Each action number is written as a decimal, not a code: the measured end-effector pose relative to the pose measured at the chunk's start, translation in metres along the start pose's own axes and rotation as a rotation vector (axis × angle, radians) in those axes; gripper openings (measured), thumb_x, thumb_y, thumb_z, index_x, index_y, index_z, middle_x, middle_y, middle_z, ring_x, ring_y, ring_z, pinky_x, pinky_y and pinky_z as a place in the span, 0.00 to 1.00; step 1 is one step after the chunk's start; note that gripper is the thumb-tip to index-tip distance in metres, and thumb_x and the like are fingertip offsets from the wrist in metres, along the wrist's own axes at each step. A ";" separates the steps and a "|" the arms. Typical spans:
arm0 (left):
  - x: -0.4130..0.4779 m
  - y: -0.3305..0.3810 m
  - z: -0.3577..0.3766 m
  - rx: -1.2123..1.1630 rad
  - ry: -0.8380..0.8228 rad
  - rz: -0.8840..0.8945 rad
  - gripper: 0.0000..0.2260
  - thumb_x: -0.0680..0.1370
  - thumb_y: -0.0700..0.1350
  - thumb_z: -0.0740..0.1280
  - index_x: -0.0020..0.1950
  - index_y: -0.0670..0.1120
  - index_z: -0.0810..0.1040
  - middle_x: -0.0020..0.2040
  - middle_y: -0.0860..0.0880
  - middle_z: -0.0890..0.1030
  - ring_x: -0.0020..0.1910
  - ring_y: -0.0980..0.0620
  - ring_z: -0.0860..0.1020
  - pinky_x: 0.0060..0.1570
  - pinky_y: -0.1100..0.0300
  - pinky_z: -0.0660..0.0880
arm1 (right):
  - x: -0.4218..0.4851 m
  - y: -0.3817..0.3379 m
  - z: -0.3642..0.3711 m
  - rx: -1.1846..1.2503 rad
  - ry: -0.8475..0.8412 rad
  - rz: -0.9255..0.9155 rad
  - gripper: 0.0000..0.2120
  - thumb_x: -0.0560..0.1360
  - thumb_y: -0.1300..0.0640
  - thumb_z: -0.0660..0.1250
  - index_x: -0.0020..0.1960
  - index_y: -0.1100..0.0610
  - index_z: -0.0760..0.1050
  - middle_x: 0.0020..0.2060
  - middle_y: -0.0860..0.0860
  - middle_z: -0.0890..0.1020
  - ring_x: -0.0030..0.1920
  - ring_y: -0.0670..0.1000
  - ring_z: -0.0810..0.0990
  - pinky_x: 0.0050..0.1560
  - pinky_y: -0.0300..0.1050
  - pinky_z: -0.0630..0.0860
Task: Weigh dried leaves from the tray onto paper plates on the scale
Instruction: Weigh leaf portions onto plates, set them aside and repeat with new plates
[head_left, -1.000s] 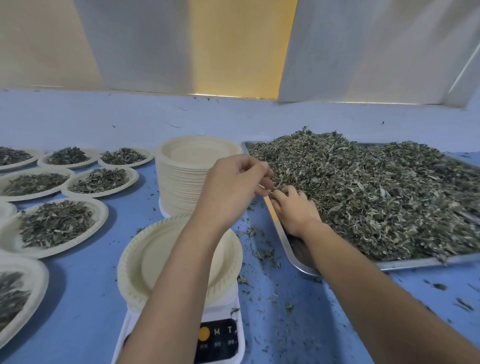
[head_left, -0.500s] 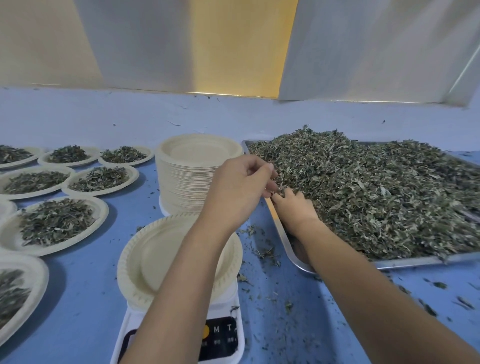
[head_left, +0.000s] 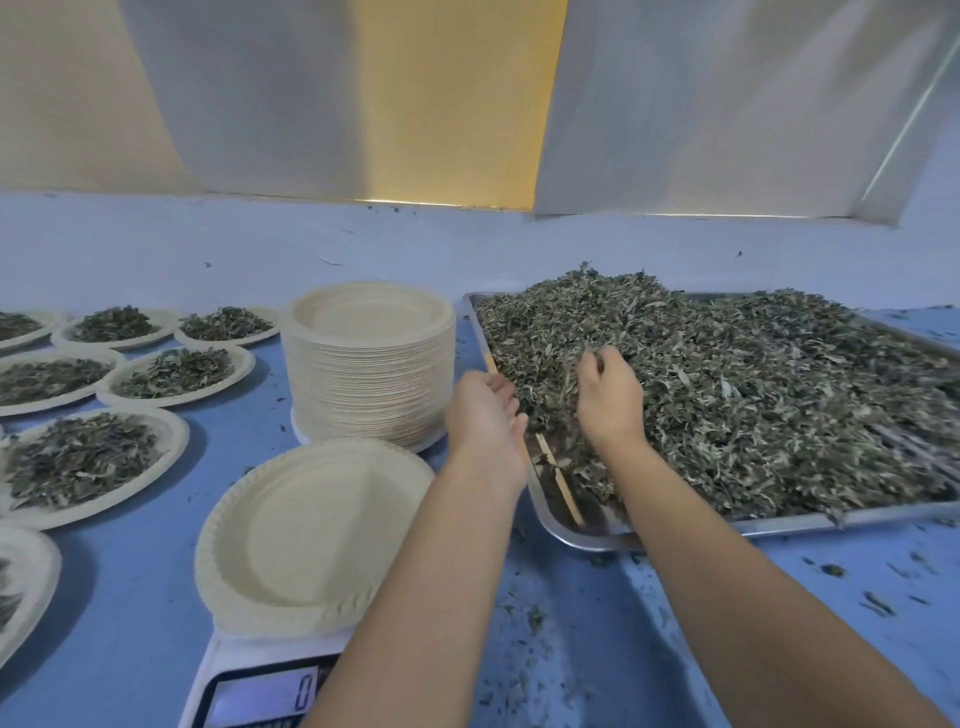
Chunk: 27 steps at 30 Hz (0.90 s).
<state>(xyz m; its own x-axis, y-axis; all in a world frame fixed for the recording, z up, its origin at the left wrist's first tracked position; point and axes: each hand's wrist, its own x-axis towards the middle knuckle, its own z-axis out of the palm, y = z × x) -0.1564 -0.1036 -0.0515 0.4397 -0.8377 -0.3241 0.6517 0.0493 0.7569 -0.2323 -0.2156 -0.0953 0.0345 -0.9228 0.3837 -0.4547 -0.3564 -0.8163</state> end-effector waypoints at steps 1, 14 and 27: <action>0.002 -0.007 0.002 -0.015 -0.022 -0.038 0.18 0.82 0.45 0.53 0.69 0.39 0.69 0.69 0.42 0.70 0.67 0.48 0.70 0.63 0.56 0.67 | -0.002 -0.002 -0.004 0.112 0.040 0.046 0.13 0.82 0.54 0.52 0.46 0.60 0.69 0.36 0.53 0.73 0.35 0.52 0.69 0.36 0.46 0.64; 0.007 -0.015 0.012 -0.416 -0.137 -0.129 0.21 0.82 0.54 0.52 0.64 0.41 0.71 0.60 0.43 0.73 0.56 0.49 0.75 0.54 0.58 0.70 | -0.027 -0.054 -0.016 1.132 -0.001 0.655 0.14 0.81 0.47 0.55 0.45 0.54 0.73 0.41 0.53 0.80 0.41 0.54 0.80 0.37 0.43 0.74; -0.045 0.064 -0.070 -0.534 -0.040 0.044 0.19 0.82 0.47 0.50 0.54 0.38 0.77 0.43 0.43 0.80 0.30 0.52 0.74 0.29 0.65 0.70 | -0.097 -0.151 0.032 1.269 -0.318 0.403 0.15 0.81 0.49 0.54 0.49 0.57 0.75 0.43 0.56 0.81 0.41 0.54 0.81 0.38 0.43 0.78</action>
<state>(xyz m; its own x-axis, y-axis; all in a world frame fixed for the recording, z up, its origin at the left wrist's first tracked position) -0.0910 -0.0249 -0.0283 0.4563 -0.8481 -0.2694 0.8616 0.3456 0.3716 -0.1390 -0.0767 -0.0232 0.3747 -0.9256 0.0535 0.6331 0.2133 -0.7441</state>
